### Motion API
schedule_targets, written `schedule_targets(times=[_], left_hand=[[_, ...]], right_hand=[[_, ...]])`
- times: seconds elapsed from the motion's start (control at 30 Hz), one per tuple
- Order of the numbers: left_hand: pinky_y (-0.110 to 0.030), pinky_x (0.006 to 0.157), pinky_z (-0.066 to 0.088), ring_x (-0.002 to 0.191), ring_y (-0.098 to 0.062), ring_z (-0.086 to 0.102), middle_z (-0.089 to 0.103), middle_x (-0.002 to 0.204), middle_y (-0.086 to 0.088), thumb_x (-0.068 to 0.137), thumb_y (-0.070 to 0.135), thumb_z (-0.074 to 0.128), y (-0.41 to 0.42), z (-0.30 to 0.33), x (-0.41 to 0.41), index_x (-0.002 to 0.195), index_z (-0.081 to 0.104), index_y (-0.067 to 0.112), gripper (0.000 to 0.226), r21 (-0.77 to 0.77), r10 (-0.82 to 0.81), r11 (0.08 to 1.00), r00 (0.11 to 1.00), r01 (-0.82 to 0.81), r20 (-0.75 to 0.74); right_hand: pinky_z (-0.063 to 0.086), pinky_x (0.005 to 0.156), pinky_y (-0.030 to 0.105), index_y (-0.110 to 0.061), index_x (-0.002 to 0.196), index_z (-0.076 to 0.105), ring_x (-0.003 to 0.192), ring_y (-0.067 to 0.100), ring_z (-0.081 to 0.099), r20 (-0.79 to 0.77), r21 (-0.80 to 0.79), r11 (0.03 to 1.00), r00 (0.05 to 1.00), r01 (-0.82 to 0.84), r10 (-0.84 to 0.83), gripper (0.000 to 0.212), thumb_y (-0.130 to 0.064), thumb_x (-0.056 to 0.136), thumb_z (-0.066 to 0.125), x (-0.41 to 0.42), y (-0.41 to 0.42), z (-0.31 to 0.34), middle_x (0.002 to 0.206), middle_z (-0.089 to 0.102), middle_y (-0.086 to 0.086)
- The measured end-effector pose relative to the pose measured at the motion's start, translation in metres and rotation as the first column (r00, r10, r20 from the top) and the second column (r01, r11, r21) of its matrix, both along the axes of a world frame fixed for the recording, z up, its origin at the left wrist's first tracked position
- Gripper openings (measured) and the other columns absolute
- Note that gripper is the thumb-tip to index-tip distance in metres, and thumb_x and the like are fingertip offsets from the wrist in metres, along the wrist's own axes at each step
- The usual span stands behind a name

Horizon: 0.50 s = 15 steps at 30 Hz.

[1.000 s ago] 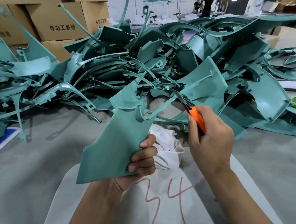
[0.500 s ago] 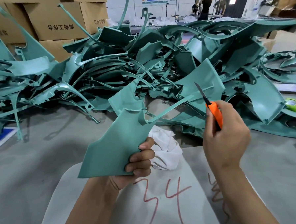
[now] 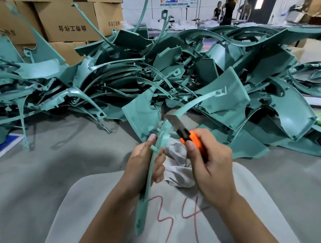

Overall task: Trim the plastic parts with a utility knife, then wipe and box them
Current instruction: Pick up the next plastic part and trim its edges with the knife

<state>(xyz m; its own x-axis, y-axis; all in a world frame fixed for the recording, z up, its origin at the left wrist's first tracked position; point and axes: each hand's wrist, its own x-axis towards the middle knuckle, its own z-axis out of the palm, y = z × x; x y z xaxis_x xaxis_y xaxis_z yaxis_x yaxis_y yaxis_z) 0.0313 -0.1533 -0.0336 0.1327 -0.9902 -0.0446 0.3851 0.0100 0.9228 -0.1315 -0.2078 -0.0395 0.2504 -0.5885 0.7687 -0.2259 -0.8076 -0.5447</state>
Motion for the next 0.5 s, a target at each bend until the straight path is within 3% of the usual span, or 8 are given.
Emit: schedule_targets(times=[0.1, 0.27, 0.4, 0.5], left_hand=[[-0.020, 0.036, 0.028, 0.029, -0.009, 0.035, 0.040, 0.041, 0.005, 0.112, 0.030, 0.025, 0.004, 0.001, -0.006, 0.072, 0.041, 0.017, 0.046, -0.021, 0.081, 0.997, 0.994, -0.080, 0.080], [-0.021, 0.038, 0.033, 0.034, -0.009, 0.039, 0.045, 0.045, 0.009, 0.108, 0.046, 0.038, 0.007, -0.009, -0.009, 0.069, 0.051, 0.027, 0.045, -0.069, 0.122, 0.991, 0.983, -0.113, 0.141], [-0.024, 0.041, 0.025, 0.035, -0.009, 0.035, 0.042, 0.046, 0.009, 0.089, 0.052, 0.048, 0.004, -0.011, -0.007, 0.066, 0.050, 0.028, 0.033, -0.043, 0.068, 0.997, 0.993, -0.064, 0.097], [-0.028, 0.044, 0.019, 0.036, -0.012, 0.031, 0.038, 0.046, 0.007, 0.080, 0.060, 0.049, 0.004, -0.007, -0.007, 0.064, 0.047, 0.027, 0.037, -0.070, 0.046, 0.997, 0.993, -0.039, 0.110]], right_hand=[[0.035, 0.060, 0.018, -0.021, 0.098, 0.057, 0.063, 0.010, 0.052, -0.038, 0.074, 0.990, 0.992, -0.118, 0.121, 0.014, -0.027, 0.109, 0.050, 0.007, 0.008, 0.000, 0.073, 0.049, -0.012], [0.037, 0.066, 0.019, -0.014, 0.101, 0.060, 0.068, 0.012, 0.054, -0.017, 0.181, 0.935, 0.949, -0.307, 0.315, 0.011, -0.019, 0.107, 0.051, 0.005, 0.010, 0.001, 0.079, 0.052, -0.015], [0.036, 0.060, 0.023, -0.020, 0.094, 0.054, 0.064, 0.014, 0.049, -0.090, 0.148, 0.976, 0.981, -0.158, 0.173, 0.018, -0.030, 0.108, 0.049, 0.005, 0.006, -0.001, 0.070, 0.047, -0.010], [0.034, 0.057, 0.023, -0.026, 0.093, 0.049, 0.061, 0.010, 0.048, -0.134, 0.105, 0.994, 0.990, -0.020, 0.033, 0.019, -0.035, 0.109, 0.047, 0.006, 0.005, -0.003, 0.066, 0.043, -0.012]])
